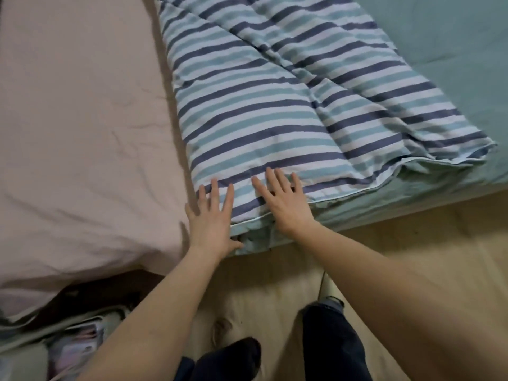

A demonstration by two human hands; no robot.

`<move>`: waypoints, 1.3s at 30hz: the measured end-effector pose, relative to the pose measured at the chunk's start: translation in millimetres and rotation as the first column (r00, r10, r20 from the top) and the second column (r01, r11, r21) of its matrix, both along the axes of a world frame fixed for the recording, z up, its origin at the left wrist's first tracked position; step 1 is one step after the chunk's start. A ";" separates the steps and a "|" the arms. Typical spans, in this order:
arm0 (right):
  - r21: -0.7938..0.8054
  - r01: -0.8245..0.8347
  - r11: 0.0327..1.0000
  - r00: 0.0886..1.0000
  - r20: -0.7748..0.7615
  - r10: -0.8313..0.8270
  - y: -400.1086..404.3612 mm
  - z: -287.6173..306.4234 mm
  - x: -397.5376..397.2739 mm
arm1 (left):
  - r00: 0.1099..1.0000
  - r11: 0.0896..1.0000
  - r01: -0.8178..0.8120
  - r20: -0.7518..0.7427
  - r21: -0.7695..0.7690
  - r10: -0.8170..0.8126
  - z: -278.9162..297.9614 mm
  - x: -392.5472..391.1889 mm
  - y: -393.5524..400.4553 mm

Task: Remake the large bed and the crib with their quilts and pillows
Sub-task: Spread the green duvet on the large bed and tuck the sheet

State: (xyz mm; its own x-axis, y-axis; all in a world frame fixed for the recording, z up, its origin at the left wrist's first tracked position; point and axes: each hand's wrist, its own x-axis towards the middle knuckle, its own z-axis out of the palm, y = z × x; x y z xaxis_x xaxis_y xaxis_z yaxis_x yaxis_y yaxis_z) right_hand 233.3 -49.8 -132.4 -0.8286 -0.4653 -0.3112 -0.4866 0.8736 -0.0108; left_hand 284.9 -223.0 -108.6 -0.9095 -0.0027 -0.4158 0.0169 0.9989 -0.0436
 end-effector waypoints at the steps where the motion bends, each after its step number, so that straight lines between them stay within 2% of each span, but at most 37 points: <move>1: -0.029 0.029 0.999 0.999 -0.018 -0.029 -7.3 -7.5 -0.2 | 0.999 1.000 0.022 -0.042 -0.005 -0.022 -8.2 0.9 -2.4; 3: -0.167 0.139 0.976 0.990 0.002 -0.140 -13.1 -12.4 -7.3 | 0.995 0.999 0.027 -0.100 0.030 -0.024 -17.1 -3.5 -1.3; 6: -0.383 0.294 0.876 0.951 0.024 -0.309 -20.7 -1.4 -8.9 | 0.967 0.964 0.023 -0.250 0.266 0.046 -9.0 -16.5 -7.9; 8: -0.516 0.263 0.815 0.953 0.007 -0.303 -25.7 13.8 6.8 | 0.923 0.902 0.086 -0.374 0.424 0.088 9.1 -21.8 -22.3; 9: -0.564 0.220 0.796 0.964 0.003 -0.265 -31.0 18.9 18.2 | 0.894 0.892 0.110 -0.436 0.439 0.105 14.9 -18.6 -34.7; 10: -0.582 0.189 0.791 0.976 0.024 -0.216 -37.9 21.7 30.2 | 0.889 0.904 0.108 -0.447 0.414 0.098 17.3 -11.6 -47.6; 11: -0.564 0.172 0.808 0.985 0.072 -0.159 -47.4 21.8 39.4 | 0.914 0.928 0.074 -0.396 0.366 0.084 19.2 -1.5 -60.0; 13: -0.481 0.160 0.862 0.979 0.188 -0.077 -64.7 11.6 48.4 | 0.977 0.972 -0.061 -0.188 0.225 0.104 15.7 21.5 -76.0; 14: -0.456 0.145 0.878 0.976 0.213 -0.051 -68.9 4.0 51.4 | 0.985 0.976 -0.114 -0.106 0.183 0.135 12.2 29.4 -78.3; 15: -0.427 0.109 0.898 0.984 0.175 -0.036 -69.8 -7.2 53.8 | 0.985 0.976 -0.134 -0.084 0.175 0.150 10.5 32.3 -76.8; 18: -0.232 0.044 0.972 0.999 0.022 -0.040 -55.5 -34.2 66.6 | 0.978 0.974 -0.004 -0.203 0.226 0.051 8.9 31.7 -65.4; 20: -0.215 0.057 0.975 0.997 -0.044 -0.068 -46.4 -43.8 73.5 | 0.973 0.959 0.050 -0.231 0.278 0.016 9.8 30.1 -66.5; 24: -0.169 -0.042 0.985 0.993 -0.120 0.022 -52.8 -30.7 79.6 | 0.949 0.922 -0.098 -0.244 0.376 0.201 30.2 18.0 -85.1; 26: -0.146 0.016 0.989 0.985 -0.168 -0.041 -62.3 -17.4 76.7 | 0.942 0.901 -0.116 -0.240 0.419 0.233 48.6 14.3 -85.4; 29: -0.320 0.256 0.912 0.954 -0.070 -0.292 -83.0 28.7 44.9 | 0.984 0.924 -0.011 -0.158 0.383 0.077 89.9 -3.7 -85.9; 31: -0.451 0.248 0.857 0.950 -0.061 -0.307 -86.6 65.3 23.1 | 0.986 0.925 0.028 -0.160 0.378 0.036 124.3 -25.0 -96.6; 33: -0.559 0.150 0.816 0.946 -0.158 -0.282 -84.7 90.6 28.1 | 0.973 0.939 0.039 -0.228 0.341 0.043 142.2 -28.2 -109.5; 34: -0.565 0.132 0.815 0.949 -0.166 -0.269 -88.1 94.0 41.0 | 0.973 0.962 0.038 -0.228 0.270 0.026 142.6 -15.9 -112.1; 36: -0.452 0.165 0.877 0.979 -0.031 -0.200 -100.5 86.2 69.2 | 0.997 0.995 0.050 -0.065 0.081 -0.045 129.4 20.0 -103.9; 37: -0.368 0.164 0.915 0.986 0.056 -0.154 -101.6 81.0 72.9 | 0.997 0.996 0.073 0.018 0.042 -0.074 124.2 32.0 -99.1; 38: -0.374 0.142 0.916 0.990 0.074 -0.123 -102.0 82.8 75.7 | 0.995 0.996 0.087 0.038 0.031 -0.088 125.4 41.5 -97.6; 39: -0.453 0.153 0.878 0.988 0.048 -0.148 -101.5 89.2 68.7 | 0.995 0.994 0.101 -0.013 0.034 -0.101 133.1 38.4 -98.7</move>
